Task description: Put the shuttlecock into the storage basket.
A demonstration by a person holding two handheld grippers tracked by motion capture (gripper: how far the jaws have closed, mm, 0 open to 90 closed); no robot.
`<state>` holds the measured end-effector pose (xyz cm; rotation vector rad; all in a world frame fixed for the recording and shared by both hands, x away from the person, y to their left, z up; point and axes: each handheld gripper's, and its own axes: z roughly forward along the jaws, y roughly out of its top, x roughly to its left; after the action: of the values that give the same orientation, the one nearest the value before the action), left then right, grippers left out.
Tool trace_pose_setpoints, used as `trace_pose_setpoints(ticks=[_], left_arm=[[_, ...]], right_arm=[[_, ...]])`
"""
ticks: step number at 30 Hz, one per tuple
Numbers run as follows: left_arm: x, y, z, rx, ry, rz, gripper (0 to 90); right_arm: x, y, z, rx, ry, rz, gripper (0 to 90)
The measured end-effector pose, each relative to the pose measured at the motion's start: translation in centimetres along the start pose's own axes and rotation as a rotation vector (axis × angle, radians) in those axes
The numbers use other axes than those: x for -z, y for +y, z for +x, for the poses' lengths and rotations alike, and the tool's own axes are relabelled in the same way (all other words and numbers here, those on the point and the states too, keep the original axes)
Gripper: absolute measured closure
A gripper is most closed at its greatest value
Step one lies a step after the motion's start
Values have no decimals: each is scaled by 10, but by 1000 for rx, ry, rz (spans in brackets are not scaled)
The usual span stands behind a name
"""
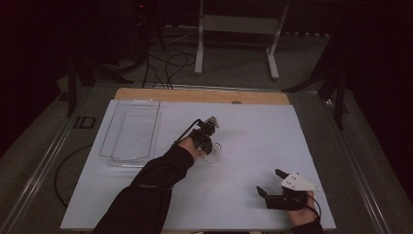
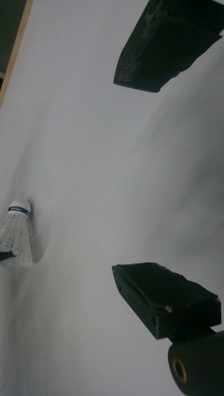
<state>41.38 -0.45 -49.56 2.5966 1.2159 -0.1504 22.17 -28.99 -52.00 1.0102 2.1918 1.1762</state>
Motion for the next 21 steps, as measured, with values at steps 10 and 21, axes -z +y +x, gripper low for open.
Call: trace_pose_setpoints(ticks=[10,21], left_arm=[[13,0,-6,-88,3,-16,898],[9,-5,-14,-173,-27,40,898]], right_arm=[[0,0,1,7,-1,2,83],[0,1,1,8,-3,0,83]])
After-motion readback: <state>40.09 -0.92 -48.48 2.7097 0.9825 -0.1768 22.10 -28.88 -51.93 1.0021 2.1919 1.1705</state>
